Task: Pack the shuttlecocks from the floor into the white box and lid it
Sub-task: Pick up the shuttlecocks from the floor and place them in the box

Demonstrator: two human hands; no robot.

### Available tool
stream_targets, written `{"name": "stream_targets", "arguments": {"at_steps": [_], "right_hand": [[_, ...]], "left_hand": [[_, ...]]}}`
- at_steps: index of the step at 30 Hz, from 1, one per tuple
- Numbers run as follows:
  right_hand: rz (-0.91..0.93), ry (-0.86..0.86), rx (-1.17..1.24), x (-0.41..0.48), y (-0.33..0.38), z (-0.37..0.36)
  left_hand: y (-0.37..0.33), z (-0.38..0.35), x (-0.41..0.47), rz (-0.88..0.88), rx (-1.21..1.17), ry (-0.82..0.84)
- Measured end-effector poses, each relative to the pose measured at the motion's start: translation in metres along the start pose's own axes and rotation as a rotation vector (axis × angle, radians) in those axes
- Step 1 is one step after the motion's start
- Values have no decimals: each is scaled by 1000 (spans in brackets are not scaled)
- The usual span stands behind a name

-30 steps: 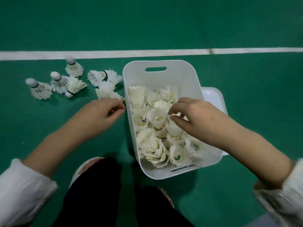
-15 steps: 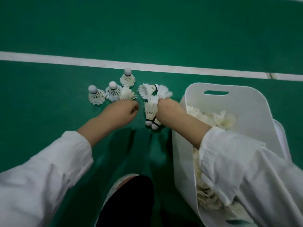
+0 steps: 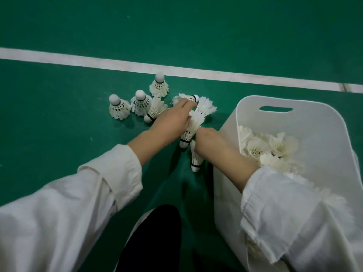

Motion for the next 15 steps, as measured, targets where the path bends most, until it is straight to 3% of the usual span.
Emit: {"name": "stream_targets", "arguments": {"at_steps": [6, 15], "right_hand": [[14, -9, -34, -2, -2, 1], [22, 53, -83, -4, -8, -7]], "left_hand": [[7, -19, 21, 87, 97, 147], [33, -14, -36, 149, -8, 170]]}}
Point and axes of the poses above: each hand's wrist, its own x-axis towards the middle knuckle, its own z-axis out of the back of the hand, y = z × x, the point moved 10 cm from there along x, towards the middle knuckle, and after that the axes turned 1 degree about -x, right-handed, at the moved point
